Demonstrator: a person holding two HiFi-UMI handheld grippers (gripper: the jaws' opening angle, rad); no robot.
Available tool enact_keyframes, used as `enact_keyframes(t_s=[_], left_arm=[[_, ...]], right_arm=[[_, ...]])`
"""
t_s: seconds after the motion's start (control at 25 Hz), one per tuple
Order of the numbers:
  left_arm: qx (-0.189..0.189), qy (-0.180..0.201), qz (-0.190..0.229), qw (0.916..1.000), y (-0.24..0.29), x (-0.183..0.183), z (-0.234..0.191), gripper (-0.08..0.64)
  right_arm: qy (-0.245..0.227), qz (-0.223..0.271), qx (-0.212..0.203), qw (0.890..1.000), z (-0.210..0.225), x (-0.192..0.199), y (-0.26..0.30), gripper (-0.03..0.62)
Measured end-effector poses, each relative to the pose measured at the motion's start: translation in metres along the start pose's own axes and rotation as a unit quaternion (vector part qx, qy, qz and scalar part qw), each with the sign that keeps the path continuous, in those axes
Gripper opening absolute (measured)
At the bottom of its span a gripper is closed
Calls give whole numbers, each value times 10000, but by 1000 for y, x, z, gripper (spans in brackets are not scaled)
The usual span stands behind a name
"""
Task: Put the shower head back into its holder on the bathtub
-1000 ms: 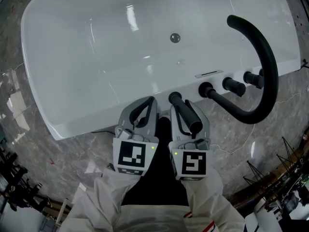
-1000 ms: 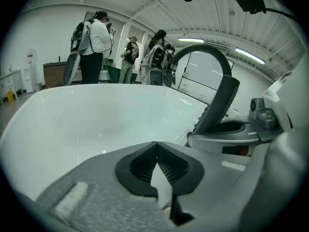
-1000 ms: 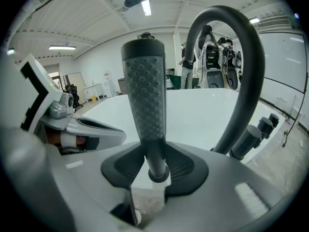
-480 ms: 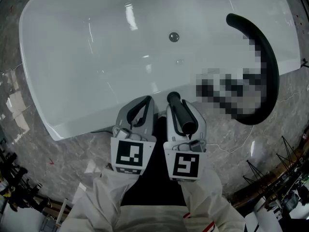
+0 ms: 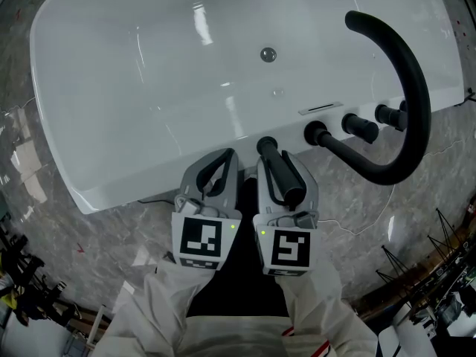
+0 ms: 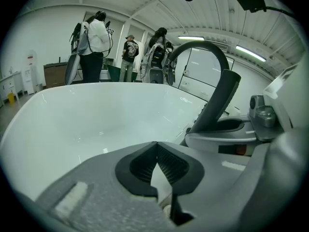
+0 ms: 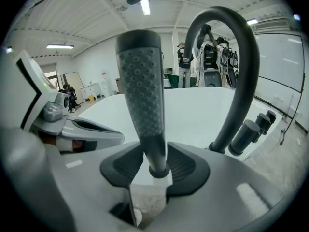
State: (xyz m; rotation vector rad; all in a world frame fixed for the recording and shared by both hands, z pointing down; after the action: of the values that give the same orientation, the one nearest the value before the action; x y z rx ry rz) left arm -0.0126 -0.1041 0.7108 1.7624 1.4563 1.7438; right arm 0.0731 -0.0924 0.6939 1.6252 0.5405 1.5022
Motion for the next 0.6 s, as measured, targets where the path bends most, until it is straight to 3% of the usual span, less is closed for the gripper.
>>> enact_keyframes(t_s=[0.24,0.6], left_arm=[[0,-4,-12,10000,-3,5,4,0],[-53,143,196,9997,-21,-10,5,0]], right_arm=[[125,-86,-65,9999,4,15,-2,179],[395,-226,-95,9989,5,41,-31,147]])
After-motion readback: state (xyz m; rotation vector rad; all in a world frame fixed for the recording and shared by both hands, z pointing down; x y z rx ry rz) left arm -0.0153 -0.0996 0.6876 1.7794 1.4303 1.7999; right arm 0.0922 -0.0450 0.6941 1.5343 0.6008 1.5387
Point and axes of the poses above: the fingertips, and each gripper's own axes: y forward along the fingers, z to its right, x out of its underside, the point moved 2 cm from there along -y, backward along the fingers, and after that the axes turned 10 degrees about -z, right-handed, at the moved point
